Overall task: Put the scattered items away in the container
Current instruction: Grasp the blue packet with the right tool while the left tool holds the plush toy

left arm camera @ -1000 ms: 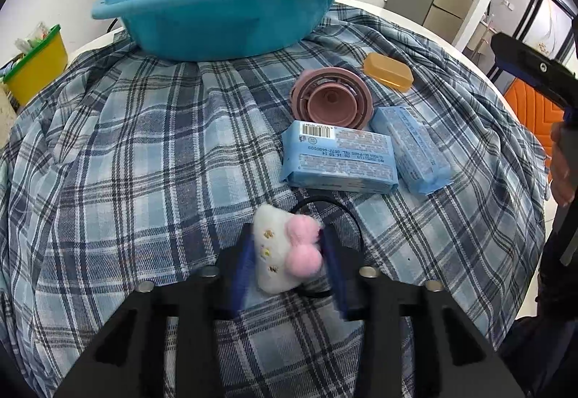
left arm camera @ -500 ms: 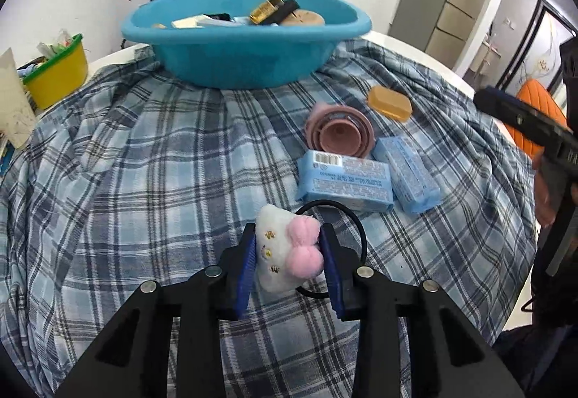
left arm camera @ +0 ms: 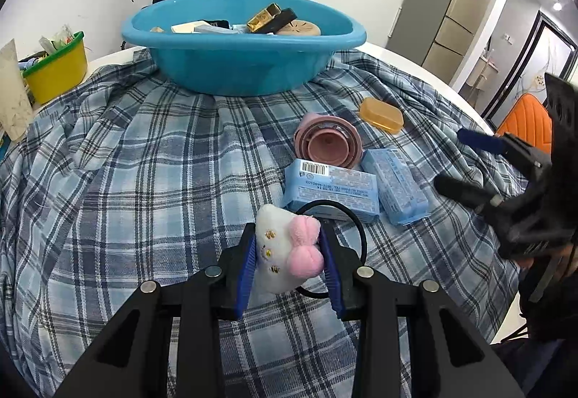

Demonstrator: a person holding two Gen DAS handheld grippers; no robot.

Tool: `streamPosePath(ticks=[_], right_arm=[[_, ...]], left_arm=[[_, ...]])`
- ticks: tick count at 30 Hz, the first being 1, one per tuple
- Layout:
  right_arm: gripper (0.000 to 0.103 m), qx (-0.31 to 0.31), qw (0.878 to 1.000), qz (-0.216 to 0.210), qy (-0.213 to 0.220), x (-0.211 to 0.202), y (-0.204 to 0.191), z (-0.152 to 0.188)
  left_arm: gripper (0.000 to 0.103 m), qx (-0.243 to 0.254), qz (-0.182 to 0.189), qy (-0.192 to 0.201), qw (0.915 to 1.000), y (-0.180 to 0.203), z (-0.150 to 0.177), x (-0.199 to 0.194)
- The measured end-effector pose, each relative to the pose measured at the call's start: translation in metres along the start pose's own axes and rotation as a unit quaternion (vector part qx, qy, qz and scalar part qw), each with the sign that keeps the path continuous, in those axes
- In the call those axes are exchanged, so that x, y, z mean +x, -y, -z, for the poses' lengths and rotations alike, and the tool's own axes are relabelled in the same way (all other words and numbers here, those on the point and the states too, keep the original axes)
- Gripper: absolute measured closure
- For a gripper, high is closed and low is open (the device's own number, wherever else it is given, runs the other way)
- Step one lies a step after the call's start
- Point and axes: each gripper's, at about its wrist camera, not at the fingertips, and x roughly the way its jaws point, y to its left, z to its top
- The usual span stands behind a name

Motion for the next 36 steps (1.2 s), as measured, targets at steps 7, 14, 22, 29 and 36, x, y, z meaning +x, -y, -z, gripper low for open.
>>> streamPosePath(ticks=[7, 14, 22, 29, 36], right_arm=[[0.028, -0.007, 0.999, -0.002, -0.036, 0.026, -0.008, 0.011], [0.062, 0.007, 0.999, 0.012, -0.048, 0.022, 0.009, 0.011], [0.062, -0.039, 0.994, -0.04, -0.09, 0.0, 0.017, 0.027], [0.047, -0.014, 0.998, 0.009, -0.064, -0.003, 0.026, 0.029], [0.038, 0.046, 0.998, 0.017, -0.035, 0.012, 0.02, 0.021]], left_arm=[[0.067, 0.0, 0.0, 0.0, 1.0, -0.001, 0.001, -0.001], [0.067, 0.001, 0.001, -0.003, 1.0, -0.001, 0.001, 0.0], [0.067, 0.006, 0.008, -0.003, 0.9999, 0.002, 0.002, -0.001], [0.067, 0.005, 0.009, -0.003, 0.9999, 0.002, 0.002, -0.002], [0.067, 0.013, 0.012, -0.003, 0.9998, 0.007, 0.002, -0.004]])
